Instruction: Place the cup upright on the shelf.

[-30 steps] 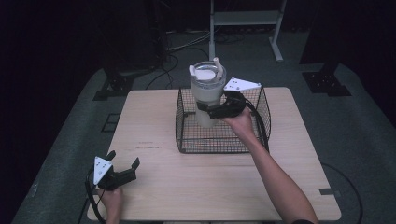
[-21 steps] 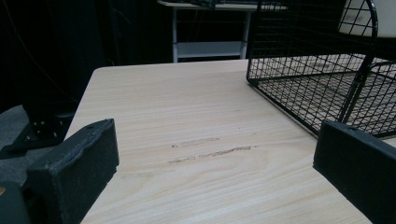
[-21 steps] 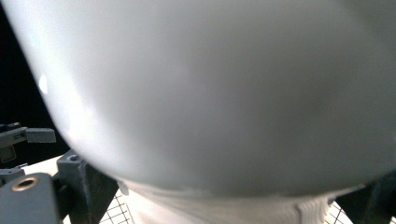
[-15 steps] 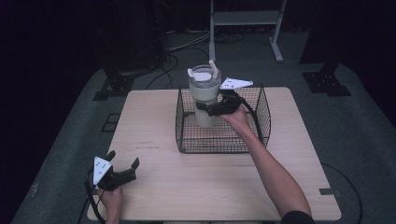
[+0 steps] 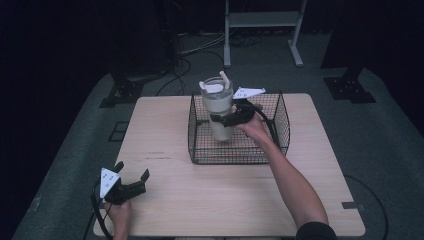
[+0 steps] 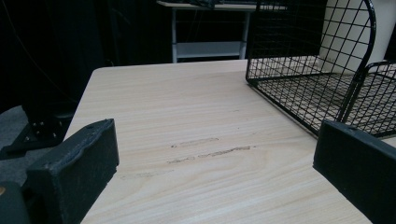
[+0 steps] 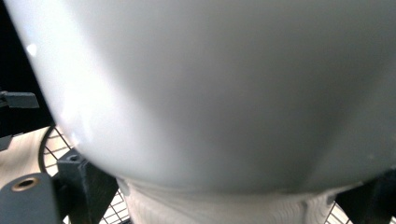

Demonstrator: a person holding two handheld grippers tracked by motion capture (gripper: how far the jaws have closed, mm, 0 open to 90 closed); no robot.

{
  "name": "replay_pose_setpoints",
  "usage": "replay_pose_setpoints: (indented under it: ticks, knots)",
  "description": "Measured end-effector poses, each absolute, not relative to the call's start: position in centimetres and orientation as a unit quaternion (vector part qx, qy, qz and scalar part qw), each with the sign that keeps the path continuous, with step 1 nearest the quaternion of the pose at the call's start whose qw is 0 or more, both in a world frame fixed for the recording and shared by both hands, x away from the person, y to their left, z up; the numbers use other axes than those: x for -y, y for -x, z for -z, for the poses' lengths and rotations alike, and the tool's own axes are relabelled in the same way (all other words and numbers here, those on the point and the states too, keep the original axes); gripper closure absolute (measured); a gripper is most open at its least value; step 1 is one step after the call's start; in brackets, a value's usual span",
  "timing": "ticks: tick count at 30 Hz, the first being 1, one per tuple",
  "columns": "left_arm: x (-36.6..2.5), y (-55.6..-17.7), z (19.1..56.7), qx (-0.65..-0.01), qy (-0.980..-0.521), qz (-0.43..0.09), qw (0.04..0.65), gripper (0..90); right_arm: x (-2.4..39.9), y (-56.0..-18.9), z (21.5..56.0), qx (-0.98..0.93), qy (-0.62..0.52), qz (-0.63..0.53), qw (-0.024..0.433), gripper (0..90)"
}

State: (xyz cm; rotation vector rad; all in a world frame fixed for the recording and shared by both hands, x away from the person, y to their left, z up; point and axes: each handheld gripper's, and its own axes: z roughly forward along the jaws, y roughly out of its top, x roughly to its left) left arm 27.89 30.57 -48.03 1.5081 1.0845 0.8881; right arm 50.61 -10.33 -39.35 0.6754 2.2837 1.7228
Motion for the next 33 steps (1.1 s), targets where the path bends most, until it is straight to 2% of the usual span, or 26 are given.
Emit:
replay_pose_setpoints:
  ticks: [22, 33]
  knots:
    - [-30.7, -27.9, 48.0, -0.452, -0.626, -0.368, 0.519, 0.0, 9.2, -53.1, 42.4, -0.809, -0.239, -0.533, 0.066, 8.2]
    - [-30.7, -27.8, 48.0, -0.450, -0.626, -0.369, 0.519, 0.0, 9.7, -52.5, 42.5, -0.807, -0.232, -0.538, 0.073, 7.9]
